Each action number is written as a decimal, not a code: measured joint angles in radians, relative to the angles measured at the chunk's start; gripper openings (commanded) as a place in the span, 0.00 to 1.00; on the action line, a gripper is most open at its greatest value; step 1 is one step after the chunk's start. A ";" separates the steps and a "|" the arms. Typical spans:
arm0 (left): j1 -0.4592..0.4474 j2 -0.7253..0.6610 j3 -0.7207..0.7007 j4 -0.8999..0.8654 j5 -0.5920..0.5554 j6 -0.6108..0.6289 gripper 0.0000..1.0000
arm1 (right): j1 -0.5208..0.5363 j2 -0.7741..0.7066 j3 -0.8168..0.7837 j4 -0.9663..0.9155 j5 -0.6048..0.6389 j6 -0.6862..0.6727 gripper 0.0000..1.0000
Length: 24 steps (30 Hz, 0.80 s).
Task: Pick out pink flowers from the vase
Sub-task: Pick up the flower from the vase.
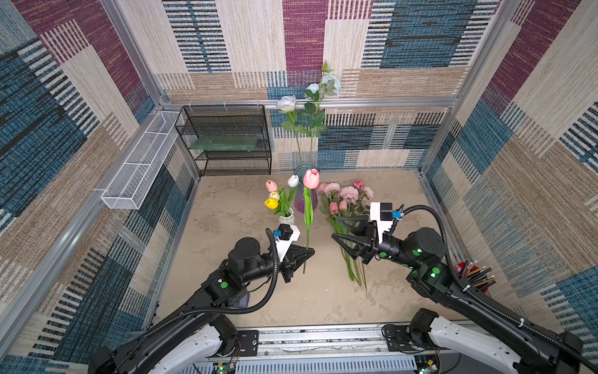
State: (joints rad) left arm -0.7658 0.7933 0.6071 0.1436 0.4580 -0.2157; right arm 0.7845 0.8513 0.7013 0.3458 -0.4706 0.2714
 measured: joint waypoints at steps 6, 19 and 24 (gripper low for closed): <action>0.000 -0.022 -0.015 0.050 0.045 -0.036 0.00 | 0.082 0.074 -0.013 0.017 0.004 -0.004 0.60; 0.000 -0.023 -0.015 0.055 0.097 -0.050 0.00 | 0.118 0.203 0.034 0.074 0.025 -0.003 0.46; -0.001 -0.018 -0.014 0.055 0.124 -0.053 0.00 | 0.124 0.228 0.048 0.076 0.008 0.000 0.19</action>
State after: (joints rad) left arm -0.7670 0.7757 0.5930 0.1982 0.5823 -0.2687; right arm 0.9085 1.0794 0.7498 0.4221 -0.4625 0.2714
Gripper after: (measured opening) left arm 0.074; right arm 0.291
